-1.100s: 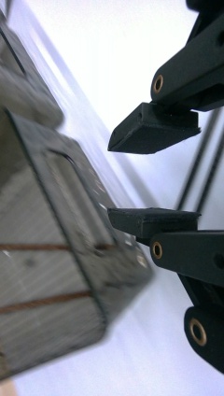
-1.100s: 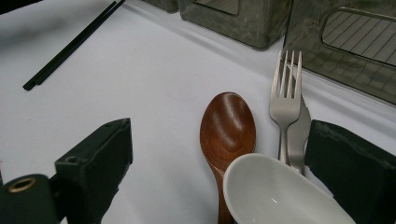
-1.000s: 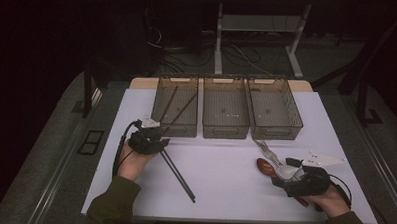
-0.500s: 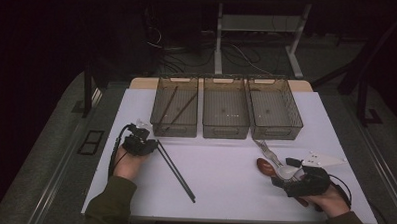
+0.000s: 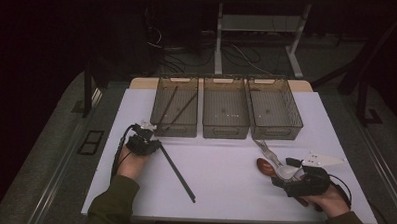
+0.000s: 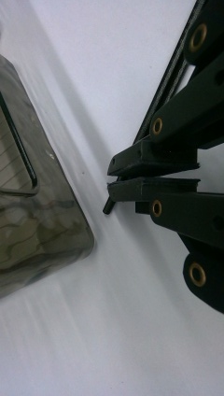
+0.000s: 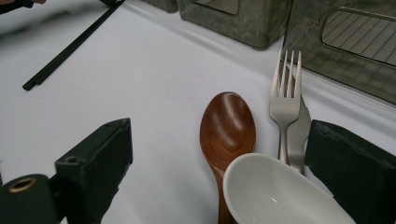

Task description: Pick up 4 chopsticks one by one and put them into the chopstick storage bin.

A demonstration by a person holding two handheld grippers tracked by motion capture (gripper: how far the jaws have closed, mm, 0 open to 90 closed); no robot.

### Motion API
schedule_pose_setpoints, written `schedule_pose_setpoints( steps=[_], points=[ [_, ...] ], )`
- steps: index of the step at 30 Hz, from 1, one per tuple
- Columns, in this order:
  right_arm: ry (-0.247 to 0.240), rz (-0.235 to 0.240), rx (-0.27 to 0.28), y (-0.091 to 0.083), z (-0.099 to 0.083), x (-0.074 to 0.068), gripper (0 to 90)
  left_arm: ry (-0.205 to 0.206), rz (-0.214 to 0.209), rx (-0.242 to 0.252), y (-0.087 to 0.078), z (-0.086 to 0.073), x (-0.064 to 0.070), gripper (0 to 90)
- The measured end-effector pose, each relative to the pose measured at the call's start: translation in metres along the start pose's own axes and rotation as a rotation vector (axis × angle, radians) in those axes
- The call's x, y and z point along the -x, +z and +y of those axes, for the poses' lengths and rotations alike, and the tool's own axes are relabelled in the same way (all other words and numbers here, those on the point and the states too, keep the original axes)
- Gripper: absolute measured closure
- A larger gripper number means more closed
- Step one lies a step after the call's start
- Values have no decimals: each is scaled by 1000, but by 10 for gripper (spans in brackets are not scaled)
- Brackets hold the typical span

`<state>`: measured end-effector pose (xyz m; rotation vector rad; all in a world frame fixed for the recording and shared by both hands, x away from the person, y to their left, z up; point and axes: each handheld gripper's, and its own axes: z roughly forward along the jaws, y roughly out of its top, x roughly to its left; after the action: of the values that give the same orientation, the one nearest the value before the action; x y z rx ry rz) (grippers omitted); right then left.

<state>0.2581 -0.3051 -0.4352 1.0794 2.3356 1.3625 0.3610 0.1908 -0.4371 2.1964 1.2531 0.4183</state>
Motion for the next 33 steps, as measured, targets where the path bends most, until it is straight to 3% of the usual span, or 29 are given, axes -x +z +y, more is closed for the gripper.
schedule_pose_setpoints(
  steps=[5,8,10,17,22,26,33],
  points=[
    [5,1,2,0,0,0,74,18,-24,4,-6,-1,6,829],
    [4,0,1,0,0,0,74,61,-59,13,-14,-4,19,804],
    [4,0,1,-1,0,0,74,76,-98,23,-19,-7,29,806],
    [5,-1,2,-1,0,0,74,188,-237,40,-38,-23,67,877],
    [5,-1,2,-1,0,0,74,233,-329,28,-45,-35,91,886],
    [5,-2,1,-1,0,0,74,277,-384,31,-48,-44,108,886],
    [5,-4,0,-1,0,0,73,348,-455,-19,-47,-55,130,886]
  ],
)
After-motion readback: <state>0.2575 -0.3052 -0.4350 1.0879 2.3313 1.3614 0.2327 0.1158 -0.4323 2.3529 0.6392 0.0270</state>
